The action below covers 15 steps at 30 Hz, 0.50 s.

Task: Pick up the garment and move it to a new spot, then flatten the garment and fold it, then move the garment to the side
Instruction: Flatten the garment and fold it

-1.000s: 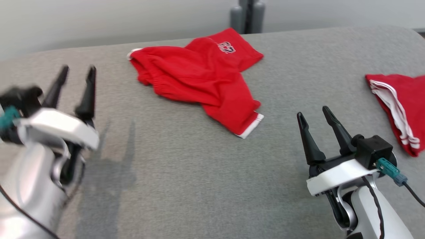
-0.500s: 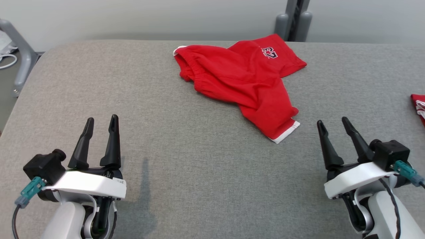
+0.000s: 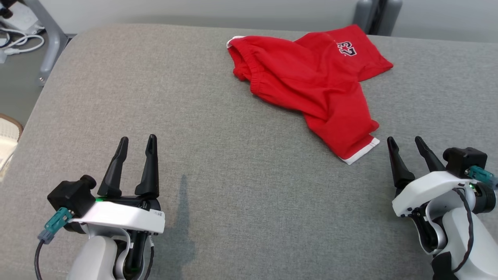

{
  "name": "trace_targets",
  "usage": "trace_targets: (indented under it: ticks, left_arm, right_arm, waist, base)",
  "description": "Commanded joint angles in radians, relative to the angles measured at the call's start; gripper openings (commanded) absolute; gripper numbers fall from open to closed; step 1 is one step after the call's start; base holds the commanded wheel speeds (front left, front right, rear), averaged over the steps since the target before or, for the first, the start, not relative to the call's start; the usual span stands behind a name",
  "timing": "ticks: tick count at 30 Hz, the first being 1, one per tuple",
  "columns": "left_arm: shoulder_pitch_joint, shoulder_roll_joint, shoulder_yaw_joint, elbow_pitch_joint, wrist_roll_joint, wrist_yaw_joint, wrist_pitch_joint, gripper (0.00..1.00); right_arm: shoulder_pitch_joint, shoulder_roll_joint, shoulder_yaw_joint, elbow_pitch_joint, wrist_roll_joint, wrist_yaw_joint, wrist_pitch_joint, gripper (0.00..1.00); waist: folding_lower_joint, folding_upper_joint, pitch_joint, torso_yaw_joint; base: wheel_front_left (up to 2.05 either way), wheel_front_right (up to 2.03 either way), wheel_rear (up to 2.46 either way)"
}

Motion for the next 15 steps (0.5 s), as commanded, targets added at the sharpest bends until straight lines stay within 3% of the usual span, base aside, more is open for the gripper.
trace_targets:
  ticks: [1, 15]
  left_arm:
    - [-0.017, -0.003, 0.007, 0.006, 0.007, -0.008, -0.005, 1.0]
    - [-0.037, -0.041, 0.032, 0.042, 0.052, -0.047, -0.005, 1.0]
  right_arm:
    - [-0.018, -0.009, -0.002, 0.021, -0.007, 0.0, 0.007, 1.0]
    - [-0.101, -0.003, 0.027, 0.191, 0.008, 0.0, 0.025, 1.0]
  waist:
    - [0.0, 0.0, 0.014, 0.014]
    - [0.0, 0.0, 0.038, 0.062]
  base:
    - [0.0, 0.0, 0.0]
    - [0.0, 0.0, 0.0]
